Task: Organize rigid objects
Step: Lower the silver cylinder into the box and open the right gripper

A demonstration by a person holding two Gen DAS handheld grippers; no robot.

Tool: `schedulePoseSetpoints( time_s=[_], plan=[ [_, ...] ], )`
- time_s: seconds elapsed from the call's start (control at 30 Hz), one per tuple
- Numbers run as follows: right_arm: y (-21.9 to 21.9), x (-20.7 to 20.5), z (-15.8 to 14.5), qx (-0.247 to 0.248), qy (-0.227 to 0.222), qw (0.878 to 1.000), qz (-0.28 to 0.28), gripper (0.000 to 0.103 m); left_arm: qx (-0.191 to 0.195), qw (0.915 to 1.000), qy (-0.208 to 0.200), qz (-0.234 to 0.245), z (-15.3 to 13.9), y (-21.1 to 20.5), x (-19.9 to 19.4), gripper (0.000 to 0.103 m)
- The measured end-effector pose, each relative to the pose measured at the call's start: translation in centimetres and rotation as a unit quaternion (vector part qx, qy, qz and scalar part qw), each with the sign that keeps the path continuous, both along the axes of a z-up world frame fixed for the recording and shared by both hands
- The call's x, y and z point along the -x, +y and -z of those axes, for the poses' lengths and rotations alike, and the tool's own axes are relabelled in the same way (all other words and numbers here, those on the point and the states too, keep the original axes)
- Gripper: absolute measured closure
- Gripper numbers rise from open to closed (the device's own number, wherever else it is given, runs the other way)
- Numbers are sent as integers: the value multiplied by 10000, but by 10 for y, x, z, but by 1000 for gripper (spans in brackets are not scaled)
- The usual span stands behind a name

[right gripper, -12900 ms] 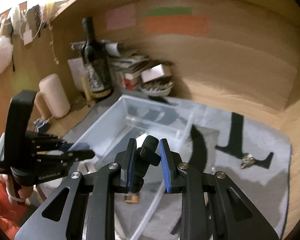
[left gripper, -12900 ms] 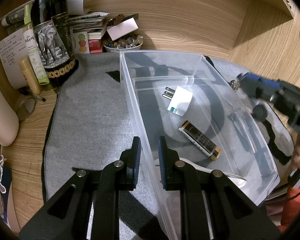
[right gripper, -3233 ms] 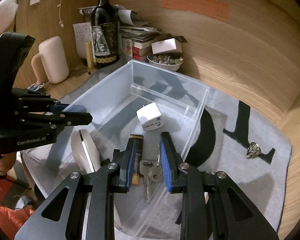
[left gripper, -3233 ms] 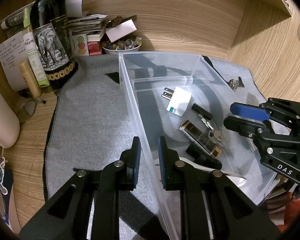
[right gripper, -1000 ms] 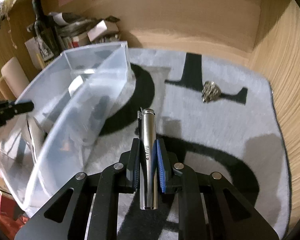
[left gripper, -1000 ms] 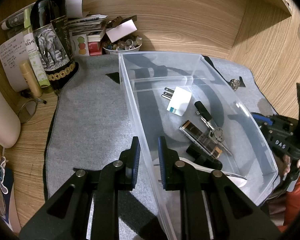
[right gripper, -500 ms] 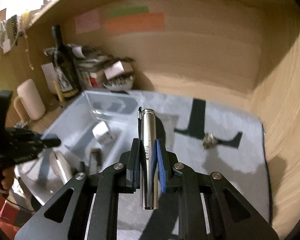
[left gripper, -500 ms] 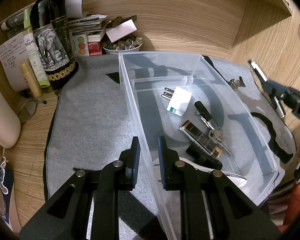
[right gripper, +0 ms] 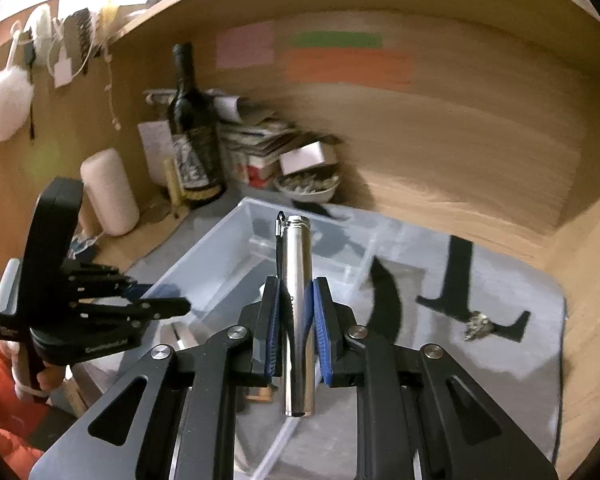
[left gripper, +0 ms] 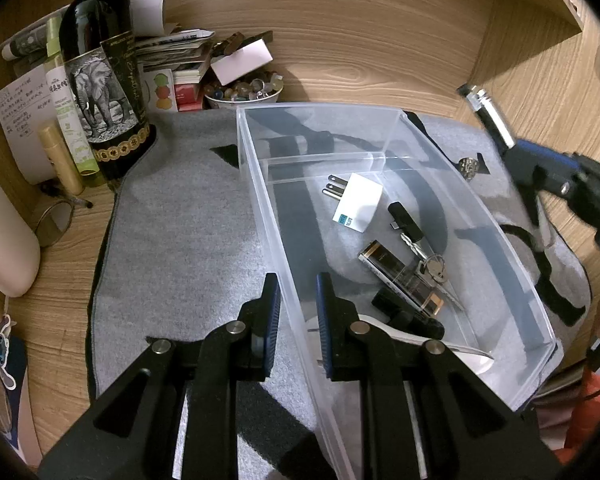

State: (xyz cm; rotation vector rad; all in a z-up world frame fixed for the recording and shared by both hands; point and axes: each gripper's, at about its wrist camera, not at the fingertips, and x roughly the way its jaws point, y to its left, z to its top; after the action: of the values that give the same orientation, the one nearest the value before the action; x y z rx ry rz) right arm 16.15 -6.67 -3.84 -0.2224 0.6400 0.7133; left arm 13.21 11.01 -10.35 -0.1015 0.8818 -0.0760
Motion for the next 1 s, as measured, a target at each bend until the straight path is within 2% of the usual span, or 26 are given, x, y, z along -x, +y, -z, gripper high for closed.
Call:
schedulePoseSetpoints(
  time_s=[0.13,0.4,0.7,0.87,1.0],
  plan=[
    [15,-1,13,103,251,9992,-293,88,-5,10000,2,-1,0,0,0,86],
    [38,-3,39,491,570,9958,-523,88,14,10000,3,-2,0,-1,-1,86],
    [28,-5,27,391,491,9973,-374,88,19,10000,0,-7,0,-2,-1,86],
    [14,-10,15,221,327,9992,-51,63,16,10000,0,-6,0,-2,-1,86],
    [-3,-17,1,100,96,9995,287,52,11,10000,0,-7,0,-2,-1,86]
  ],
)
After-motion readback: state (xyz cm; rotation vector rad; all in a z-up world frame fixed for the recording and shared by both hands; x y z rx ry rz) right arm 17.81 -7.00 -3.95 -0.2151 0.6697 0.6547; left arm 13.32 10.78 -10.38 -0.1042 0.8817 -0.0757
